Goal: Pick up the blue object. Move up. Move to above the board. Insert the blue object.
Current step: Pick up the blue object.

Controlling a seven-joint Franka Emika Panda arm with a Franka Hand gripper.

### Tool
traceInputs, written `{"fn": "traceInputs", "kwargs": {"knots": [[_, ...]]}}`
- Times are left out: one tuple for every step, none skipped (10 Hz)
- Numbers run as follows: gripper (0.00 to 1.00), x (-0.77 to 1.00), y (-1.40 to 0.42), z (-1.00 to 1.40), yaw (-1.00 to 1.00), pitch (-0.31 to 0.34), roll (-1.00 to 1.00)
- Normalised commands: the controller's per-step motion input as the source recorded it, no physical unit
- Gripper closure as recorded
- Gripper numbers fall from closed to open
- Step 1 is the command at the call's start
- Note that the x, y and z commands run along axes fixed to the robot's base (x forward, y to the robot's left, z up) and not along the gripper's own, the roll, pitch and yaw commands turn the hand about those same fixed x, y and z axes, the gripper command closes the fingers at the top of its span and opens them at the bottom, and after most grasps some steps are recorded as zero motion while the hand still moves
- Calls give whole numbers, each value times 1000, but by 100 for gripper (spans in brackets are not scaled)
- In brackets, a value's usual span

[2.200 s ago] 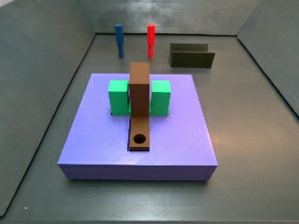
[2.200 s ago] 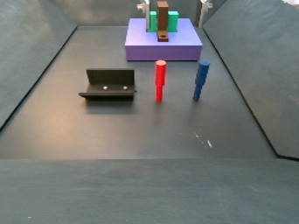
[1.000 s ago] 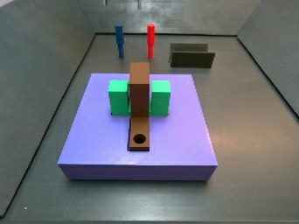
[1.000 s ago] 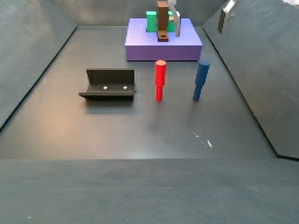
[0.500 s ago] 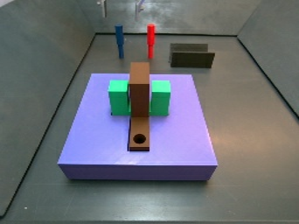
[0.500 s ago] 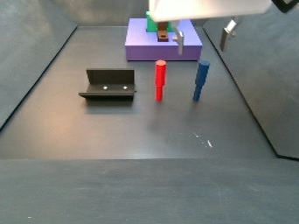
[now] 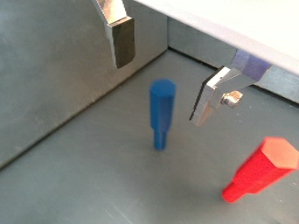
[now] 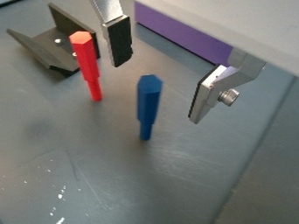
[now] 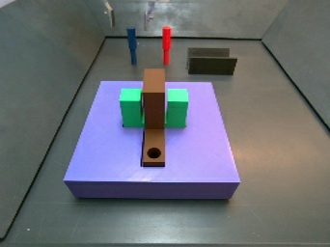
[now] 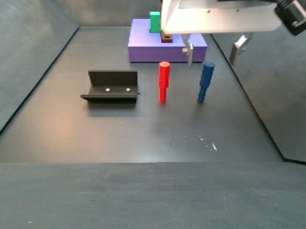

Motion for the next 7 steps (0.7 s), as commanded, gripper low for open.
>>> {"fn": "traceInputs", "kwargs": {"knots": [[0,206,0,-231,237,20,46],[0,74,0,-246,209,0,39],[0,0,0,-306,140,0,30],[0,-77,0,-263,74,0,21],[0,-111,0,-189,26,0,0],[0,-11,0,-131,40,0,0],[0,0,0,-60,14,0,0]]}}
